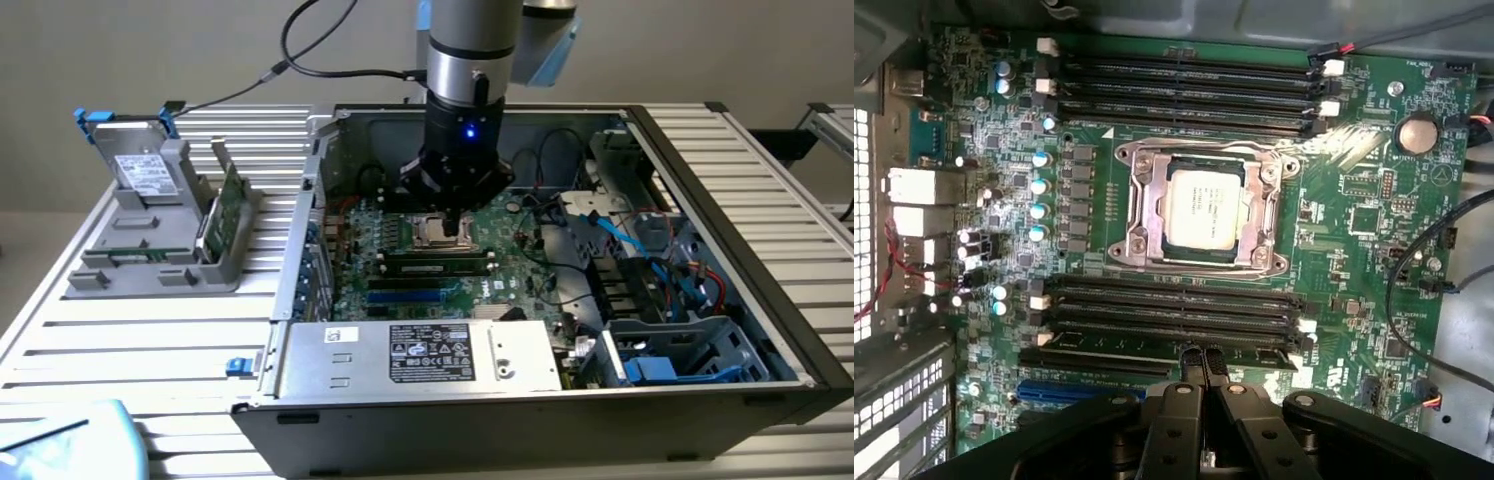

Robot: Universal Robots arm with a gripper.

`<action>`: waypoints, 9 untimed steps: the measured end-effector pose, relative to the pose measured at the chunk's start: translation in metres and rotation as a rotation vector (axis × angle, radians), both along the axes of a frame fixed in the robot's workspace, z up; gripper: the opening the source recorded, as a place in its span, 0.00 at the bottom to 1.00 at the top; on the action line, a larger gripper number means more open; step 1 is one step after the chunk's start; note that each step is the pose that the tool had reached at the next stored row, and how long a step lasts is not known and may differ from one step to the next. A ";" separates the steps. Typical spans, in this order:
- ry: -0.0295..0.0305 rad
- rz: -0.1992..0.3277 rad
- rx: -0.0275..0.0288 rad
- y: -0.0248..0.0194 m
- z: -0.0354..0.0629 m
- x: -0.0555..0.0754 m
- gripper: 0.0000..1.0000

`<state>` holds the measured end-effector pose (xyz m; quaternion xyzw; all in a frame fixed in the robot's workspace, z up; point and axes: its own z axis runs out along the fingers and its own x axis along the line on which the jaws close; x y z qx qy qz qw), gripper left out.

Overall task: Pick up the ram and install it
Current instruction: 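Press down the ram until it locks into place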

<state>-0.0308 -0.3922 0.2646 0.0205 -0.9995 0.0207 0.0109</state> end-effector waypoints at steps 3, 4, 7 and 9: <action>-0.0003 -0.041 0.0000 0.0000 -0.0002 0.000 0.11; -0.0003 -0.055 0.0000 0.0000 -0.0003 0.000 0.11; -0.0005 -0.086 0.0000 0.0000 -0.0004 0.000 0.11; -0.0004 -0.086 0.0001 0.0000 -0.0004 0.000 0.11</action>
